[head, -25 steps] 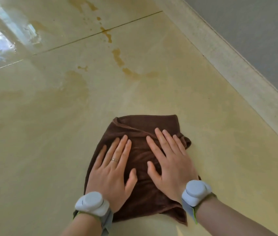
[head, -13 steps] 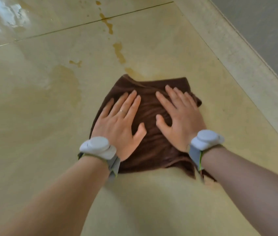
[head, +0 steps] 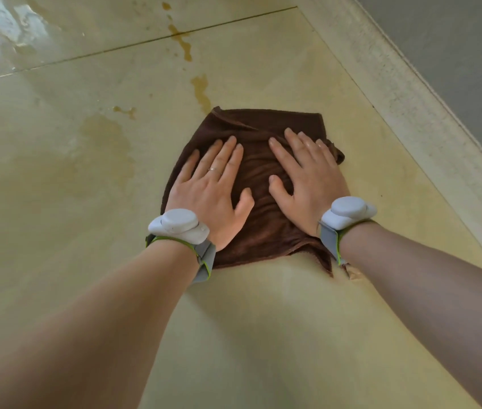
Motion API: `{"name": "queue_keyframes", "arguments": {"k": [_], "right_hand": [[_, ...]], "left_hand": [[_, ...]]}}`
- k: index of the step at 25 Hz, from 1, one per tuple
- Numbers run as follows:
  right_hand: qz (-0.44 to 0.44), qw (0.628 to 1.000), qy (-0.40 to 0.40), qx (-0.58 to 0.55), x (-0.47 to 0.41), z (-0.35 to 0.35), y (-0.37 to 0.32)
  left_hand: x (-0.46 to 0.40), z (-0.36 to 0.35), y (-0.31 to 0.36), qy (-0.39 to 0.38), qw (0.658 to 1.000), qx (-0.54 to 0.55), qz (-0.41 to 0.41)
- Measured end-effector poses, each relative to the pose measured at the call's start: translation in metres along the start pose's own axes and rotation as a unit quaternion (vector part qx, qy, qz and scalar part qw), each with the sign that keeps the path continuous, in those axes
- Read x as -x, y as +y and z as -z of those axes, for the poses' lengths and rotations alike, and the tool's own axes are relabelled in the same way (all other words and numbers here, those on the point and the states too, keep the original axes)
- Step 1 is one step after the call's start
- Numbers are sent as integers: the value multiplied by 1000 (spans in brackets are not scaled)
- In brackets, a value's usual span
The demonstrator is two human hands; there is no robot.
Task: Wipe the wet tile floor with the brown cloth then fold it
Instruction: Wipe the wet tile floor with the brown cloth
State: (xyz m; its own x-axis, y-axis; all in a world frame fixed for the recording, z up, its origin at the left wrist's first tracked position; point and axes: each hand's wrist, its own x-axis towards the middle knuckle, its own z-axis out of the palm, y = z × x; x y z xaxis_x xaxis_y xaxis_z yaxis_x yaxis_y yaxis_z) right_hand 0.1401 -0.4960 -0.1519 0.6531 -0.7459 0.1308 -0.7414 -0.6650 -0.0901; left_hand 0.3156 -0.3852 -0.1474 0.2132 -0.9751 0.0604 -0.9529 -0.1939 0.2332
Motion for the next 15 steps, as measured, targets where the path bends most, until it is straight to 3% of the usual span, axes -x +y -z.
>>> {"name": "queue_keyframes", "arguments": {"k": [9,15], "right_hand": [[-31,999,-36,-7,162,29,-35],[-45,998,-45,-15,169,27,-19]], "left_hand": [[138,5,51,-53,998,-14,-22],[121,4,51,-71,995,-18,-75]]}}
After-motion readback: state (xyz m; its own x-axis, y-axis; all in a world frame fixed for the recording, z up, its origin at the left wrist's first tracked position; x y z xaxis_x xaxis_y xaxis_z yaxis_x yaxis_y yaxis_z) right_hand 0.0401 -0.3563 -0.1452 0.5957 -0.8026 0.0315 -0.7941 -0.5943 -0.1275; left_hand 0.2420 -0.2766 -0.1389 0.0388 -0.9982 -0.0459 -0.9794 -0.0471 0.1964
